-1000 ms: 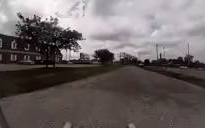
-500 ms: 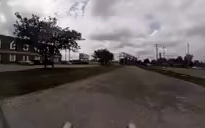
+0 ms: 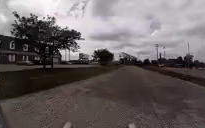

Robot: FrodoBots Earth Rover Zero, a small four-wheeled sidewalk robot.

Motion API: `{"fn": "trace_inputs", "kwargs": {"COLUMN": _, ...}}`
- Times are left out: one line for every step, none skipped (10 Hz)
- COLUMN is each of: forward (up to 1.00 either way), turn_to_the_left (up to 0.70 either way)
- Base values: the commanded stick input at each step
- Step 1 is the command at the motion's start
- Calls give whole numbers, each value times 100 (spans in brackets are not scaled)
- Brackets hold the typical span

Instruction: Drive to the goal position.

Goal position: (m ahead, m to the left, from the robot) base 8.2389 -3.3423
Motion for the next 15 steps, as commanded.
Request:
{"fn": "trace_inputs", "kwargs": {"forward": 60, "turn_to_the_left": 0}}
{"fn": "trace_inputs", "kwargs": {"forward": 60, "turn_to_the_left": 0}}
{"fn": "trace_inputs", "kwargs": {"forward": 60, "turn_to_the_left": 0}}
{"fn": "trace_inputs", "kwargs": {"forward": 60, "turn_to_the_left": -15}}
{"fn": "trace_inputs", "kwargs": {"forward": 60, "turn_to_the_left": -15}}
{"fn": "trace_inputs", "kwargs": {"forward": 60, "turn_to_the_left": -15}}
{"fn": "trace_inputs", "kwargs": {"forward": 60, "turn_to_the_left": -15}}
{"fn": "trace_inputs", "kwargs": {"forward": 60, "turn_to_the_left": -1}}
{"fn": "trace_inputs", "kwargs": {"forward": 60, "turn_to_the_left": 0}}
{"fn": "trace_inputs", "kwargs": {"forward": 60, "turn_to_the_left": 0}}
{"fn": "trace_inputs", "kwargs": {"forward": 60, "turn_to_the_left": 0}}
{"fn": "trace_inputs", "kwargs": {"forward": 60, "turn_to_the_left": 0}}
{"fn": "trace_inputs", "kwargs": {"forward": 60, "turn_to_the_left": 0}}
{"fn": "trace_inputs", "kwargs": {"forward": 60, "turn_to_the_left": 0}}
{"fn": "trace_inputs", "kwargs": {"forward": 60, "turn_to_the_left": 0}}
